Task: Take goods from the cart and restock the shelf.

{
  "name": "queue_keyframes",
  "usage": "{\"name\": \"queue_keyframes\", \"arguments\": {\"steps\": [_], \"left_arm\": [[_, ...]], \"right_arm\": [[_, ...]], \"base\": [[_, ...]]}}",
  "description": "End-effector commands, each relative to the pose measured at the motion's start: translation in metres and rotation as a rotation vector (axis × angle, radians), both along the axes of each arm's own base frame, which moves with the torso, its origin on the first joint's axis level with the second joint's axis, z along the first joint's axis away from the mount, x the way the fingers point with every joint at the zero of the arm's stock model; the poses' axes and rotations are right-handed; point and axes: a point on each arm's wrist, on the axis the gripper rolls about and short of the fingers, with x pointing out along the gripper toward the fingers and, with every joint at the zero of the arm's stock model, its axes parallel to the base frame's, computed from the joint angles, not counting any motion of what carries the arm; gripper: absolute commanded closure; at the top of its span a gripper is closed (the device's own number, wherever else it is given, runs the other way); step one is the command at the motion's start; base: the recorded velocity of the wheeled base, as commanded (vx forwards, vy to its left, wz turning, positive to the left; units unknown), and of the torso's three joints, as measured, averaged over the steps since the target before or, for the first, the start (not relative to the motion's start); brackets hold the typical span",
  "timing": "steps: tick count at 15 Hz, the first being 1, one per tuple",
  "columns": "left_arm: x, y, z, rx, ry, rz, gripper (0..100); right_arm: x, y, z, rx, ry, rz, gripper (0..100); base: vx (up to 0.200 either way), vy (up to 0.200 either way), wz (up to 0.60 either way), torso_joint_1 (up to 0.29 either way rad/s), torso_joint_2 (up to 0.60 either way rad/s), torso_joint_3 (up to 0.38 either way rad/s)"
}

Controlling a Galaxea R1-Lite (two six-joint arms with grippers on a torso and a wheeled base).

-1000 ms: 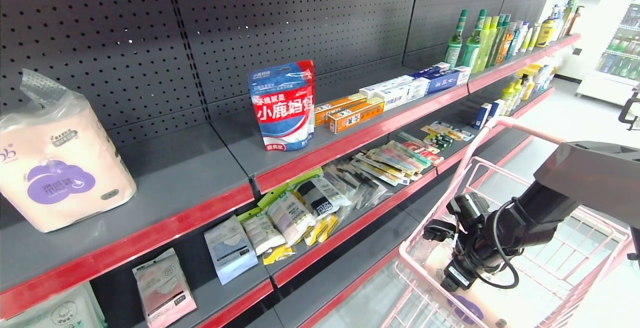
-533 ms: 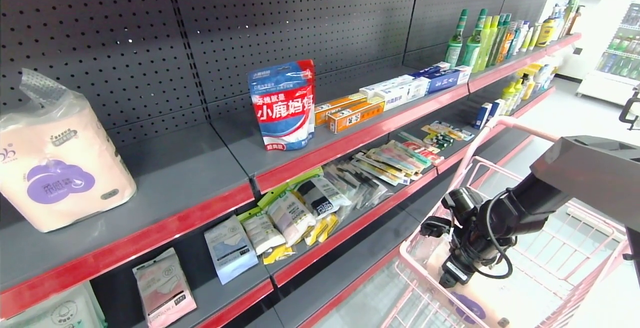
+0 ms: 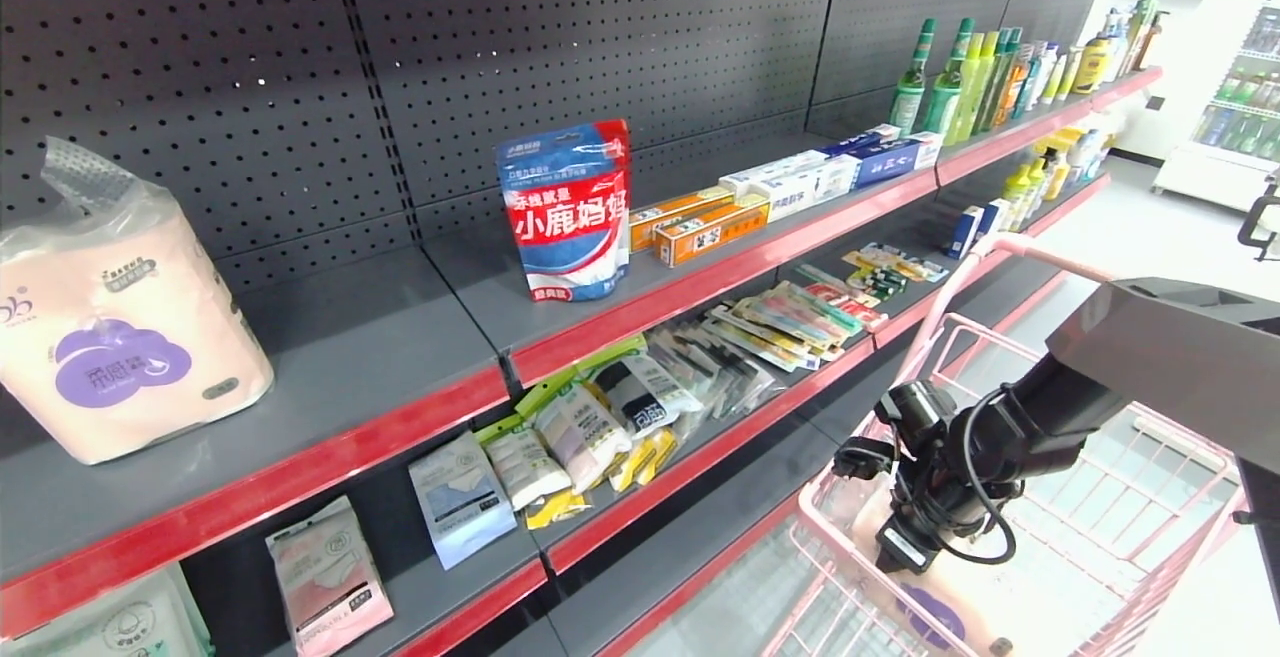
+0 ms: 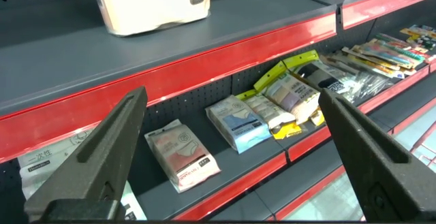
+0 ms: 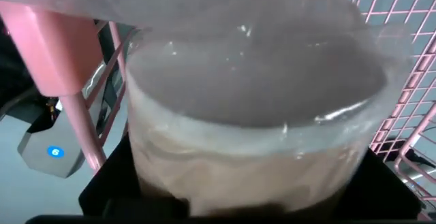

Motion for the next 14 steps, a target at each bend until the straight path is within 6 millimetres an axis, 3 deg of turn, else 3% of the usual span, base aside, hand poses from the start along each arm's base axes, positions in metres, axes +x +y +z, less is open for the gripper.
{"name": "queue_keyframes", "arguments": {"steps": [1,3,4,7,10,14], "left_arm": [[0.000,0.000,0.000,0.000,0.000,0.000,0],[0.000,0.000,0.000,0.000,0.000,0.001,0],[0.000,0.000,0.000,0.000,0.000,0.001,0],[0.000,0.000,0.000,0.000,0.000,0.000,0],[0.000,0.000,0.000,0.000,0.000,0.001,0],[0.000,0.000,0.000,0.000,0.000,0.000,0]], "right_arm": [[-0.002,0.000,-0.010,0.007,-0.005,-0.017,100],[-0.006,-0.002,-0.010,0.018,-0.036,-0.050,100],[-0.009,-0.004,0.002,0.027,-0.055,-0.074,100],[-0.022,-0.013,0.062,-0.002,-0.172,-0.149,100],[-0.027,-0.020,0.099,0.038,-0.292,-0.281,100],[-0.038,-0.027,0.139,0.065,-0.421,-0.332,100]], "base": [[0.000,0.000,0.00,0.000,0.00,0.000],[0.000,0.000,0.00,0.000,0.00,0.000],[0.000,0.000,0.00,0.000,0.00,0.000],[0.000,0.000,0.00,0.000,0.00,0.000],[0.000,0.000,0.00,0.000,0.00,0.000],[0.000,0.000,0.00,0.000,0.00,0.000]]}}
